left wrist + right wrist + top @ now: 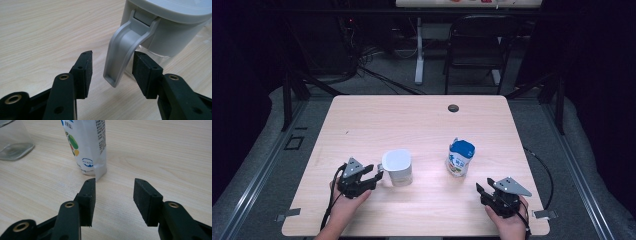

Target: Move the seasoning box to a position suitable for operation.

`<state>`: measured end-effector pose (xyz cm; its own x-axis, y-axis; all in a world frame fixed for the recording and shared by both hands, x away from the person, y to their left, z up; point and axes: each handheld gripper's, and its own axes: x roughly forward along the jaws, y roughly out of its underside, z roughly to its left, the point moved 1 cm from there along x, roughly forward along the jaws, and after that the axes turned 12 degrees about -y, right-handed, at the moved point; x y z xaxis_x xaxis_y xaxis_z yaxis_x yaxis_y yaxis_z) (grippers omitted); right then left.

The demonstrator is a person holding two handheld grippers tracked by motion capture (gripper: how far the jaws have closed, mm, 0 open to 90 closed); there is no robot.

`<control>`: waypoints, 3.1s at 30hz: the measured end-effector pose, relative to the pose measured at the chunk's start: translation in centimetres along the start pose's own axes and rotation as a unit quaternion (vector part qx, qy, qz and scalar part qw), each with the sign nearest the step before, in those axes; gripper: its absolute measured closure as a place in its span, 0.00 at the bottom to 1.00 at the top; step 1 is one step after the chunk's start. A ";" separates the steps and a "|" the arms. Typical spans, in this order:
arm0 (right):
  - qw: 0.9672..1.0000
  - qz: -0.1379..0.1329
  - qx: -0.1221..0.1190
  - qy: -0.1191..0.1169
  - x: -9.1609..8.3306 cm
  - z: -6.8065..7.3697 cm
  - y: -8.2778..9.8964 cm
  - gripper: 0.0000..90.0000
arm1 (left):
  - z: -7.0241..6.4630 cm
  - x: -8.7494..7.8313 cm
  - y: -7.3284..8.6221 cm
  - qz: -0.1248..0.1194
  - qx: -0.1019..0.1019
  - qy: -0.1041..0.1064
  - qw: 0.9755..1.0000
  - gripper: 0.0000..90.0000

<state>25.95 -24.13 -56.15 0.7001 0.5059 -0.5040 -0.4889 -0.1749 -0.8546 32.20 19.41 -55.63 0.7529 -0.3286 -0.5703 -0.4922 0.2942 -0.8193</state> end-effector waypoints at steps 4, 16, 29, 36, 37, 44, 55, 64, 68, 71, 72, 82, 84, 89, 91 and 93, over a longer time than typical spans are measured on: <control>1.000 -0.002 0.002 0.002 -0.1 0.0 0.0 0.59 | -0.1 0.6 -0.2 0.002 -0.012 0.005 1.000 0.58; 1.000 0.002 0.000 -0.003 0.2 0.0 0.0 0.58 | -0.5 1.3 -0.2 -0.006 0.013 0.002 1.000 0.77; 1.000 0.005 -0.001 -0.004 0.1 -0.3 0.0 0.58 | -0.6 1.2 -0.3 -0.005 0.032 -0.003 0.999 0.79; 1.000 0.006 -0.004 -0.010 0.2 0.0 0.0 0.58 | -0.7 1.0 -0.2 -0.003 0.040 -0.005 0.999 0.79; 1.000 0.007 -0.005 -0.010 0.2 0.0 0.0 0.58 | -0.7 1.0 -0.2 -0.002 0.041 -0.004 0.999 0.79; 1.000 0.008 -0.010 -0.018 0.2 0.4 -0.1 0.58 | -0.8 0.7 -0.2 0.003 0.051 0.000 0.999 0.79; 0.999 0.006 -0.027 -0.028 0.1 1.3 -0.5 0.59 | -1.2 0.0 0.1 0.006 0.058 0.008 0.998 0.79; 0.997 0.004 -0.054 -0.047 0.3 2.5 -1.1 0.63 | -2.2 -0.8 0.5 0.009 0.072 0.023 0.997 0.79; 0.996 0.004 -0.068 -0.061 0.7 3.4 -1.5 0.64 | -2.6 -1.1 0.6 0.011 0.077 0.026 0.997 0.79; 0.995 0.004 -0.075 -0.068 0.9 3.9 -1.7 0.64 | -3.1 -1.4 0.8 0.012 0.079 0.030 0.996 0.79; 0.994 0.009 -0.084 -0.073 1.1 4.3 -2.0 0.64 | -3.5 -1.5 0.8 0.014 0.081 0.032 0.996 0.79; 0.990 0.012 -0.103 -0.091 2.0 5.5 -2.6 0.66 | -4.1 -2.1 1.2 0.011 0.092 0.042 0.995 0.79; 0.989 0.014 -0.108 -0.097 2.4 5.7 -2.8 0.66 | -4.3 -2.2 1.3 0.007 0.094 0.046 0.994 0.79; 0.988 0.013 -0.107 -0.112 2.6 6.1 -3.4 0.67 | -4.3 -2.1 1.3 0.006 0.097 0.053 0.994 0.79; 0.986 0.013 -0.113 -0.122 2.4 6.8 -4.1 0.68 | -4.1 -2.0 1.2 0.005 0.097 0.053 0.994 0.79; 0.984 0.016 -0.122 -0.127 2.4 7.5 -4.6 0.69 | -4.0 -2.0 1.2 0.006 0.093 0.053 0.994 0.78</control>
<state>26.03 -15.80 -52.51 0.5179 0.6862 -0.5109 -0.3481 -0.3765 -0.8585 28.32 16.85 -55.70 0.6922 -0.4136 -0.5914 -0.4046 0.4563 -0.7925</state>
